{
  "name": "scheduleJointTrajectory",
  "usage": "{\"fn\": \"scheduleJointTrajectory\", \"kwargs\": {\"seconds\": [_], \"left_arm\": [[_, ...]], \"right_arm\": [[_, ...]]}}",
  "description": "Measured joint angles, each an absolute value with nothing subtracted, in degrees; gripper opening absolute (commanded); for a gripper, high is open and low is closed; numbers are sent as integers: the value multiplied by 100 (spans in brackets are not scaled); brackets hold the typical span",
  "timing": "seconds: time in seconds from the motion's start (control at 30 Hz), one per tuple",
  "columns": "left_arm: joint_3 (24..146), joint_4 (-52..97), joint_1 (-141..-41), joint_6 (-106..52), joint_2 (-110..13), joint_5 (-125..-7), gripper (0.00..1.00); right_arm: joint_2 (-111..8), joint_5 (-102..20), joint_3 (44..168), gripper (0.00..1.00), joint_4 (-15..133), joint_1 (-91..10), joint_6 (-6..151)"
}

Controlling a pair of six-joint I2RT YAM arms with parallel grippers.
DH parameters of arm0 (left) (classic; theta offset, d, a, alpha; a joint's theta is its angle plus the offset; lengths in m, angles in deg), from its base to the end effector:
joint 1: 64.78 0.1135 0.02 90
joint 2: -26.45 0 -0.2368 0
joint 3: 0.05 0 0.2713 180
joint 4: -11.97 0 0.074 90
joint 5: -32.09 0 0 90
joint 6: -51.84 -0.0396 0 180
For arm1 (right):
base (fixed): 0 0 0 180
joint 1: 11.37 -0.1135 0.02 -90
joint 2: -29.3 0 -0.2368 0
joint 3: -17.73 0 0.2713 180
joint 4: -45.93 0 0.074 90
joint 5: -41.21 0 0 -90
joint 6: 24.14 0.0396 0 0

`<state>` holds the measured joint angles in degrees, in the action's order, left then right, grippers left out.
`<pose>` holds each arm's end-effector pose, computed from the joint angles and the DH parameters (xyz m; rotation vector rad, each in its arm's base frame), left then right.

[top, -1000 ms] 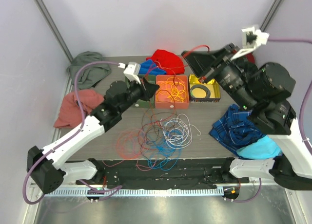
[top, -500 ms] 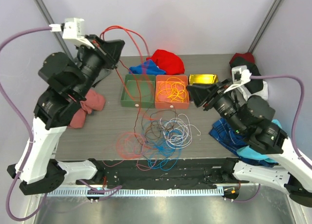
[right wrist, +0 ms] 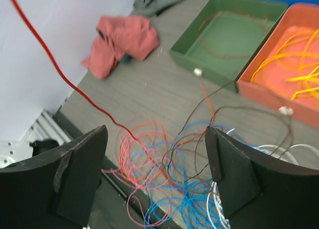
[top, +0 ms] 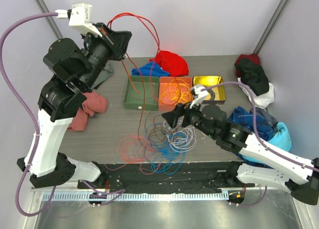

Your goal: Untangle the cables

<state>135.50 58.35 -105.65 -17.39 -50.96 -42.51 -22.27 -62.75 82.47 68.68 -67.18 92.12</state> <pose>0.1743 -0.1369 0.5979 0.0150 1.4099 -0.7147 0.1472 0.1996 0.3421 -0.2787 1.7866 0.8321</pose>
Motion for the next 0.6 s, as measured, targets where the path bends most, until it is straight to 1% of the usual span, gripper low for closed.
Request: {"fn": "scheduleJointTrajectory", "kwargs": {"seconds": [0.33, 0.43, 0.6], "left_arm": [[13692, 5892, -10565, -1704, -5194, -4509, 0], [13699, 5890, -10565, -1691, -5194, -4540, 0], [13697, 5890, -10565, -1605, -5192, -4599, 0]], "right_arm": [[-3219, -5365, 7600, 91, 5170, -6924, 9804], [-3512, -5186, 7453, 91, 4529, -7042, 10014], [-4115, -5053, 7442, 91, 3865, -7264, 10141]]}}
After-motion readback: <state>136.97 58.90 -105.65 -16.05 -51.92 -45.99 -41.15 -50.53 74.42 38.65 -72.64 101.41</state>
